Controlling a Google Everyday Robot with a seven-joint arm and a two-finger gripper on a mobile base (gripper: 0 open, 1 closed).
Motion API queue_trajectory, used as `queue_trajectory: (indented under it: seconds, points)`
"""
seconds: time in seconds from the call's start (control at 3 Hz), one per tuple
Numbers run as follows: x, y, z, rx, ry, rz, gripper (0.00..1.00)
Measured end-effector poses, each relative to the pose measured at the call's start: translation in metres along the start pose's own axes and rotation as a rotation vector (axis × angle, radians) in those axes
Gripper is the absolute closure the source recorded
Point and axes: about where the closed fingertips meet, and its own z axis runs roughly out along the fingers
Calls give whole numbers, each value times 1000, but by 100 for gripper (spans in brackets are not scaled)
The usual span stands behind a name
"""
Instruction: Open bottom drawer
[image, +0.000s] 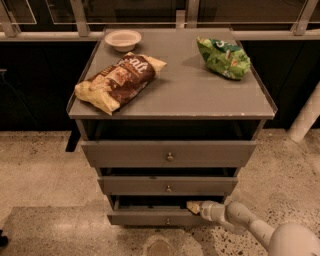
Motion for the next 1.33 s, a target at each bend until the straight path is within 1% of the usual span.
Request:
queue_trajectory:
  seconds: [0.33,0.67,1.0,1.33]
  points:
    - [-1,0,-1,0,0,0,100]
    - [21,10,-17,10,36,41,100]
    - [23,12,-25,18,40,54,100]
    - [38,21,-38,23,60,86,100]
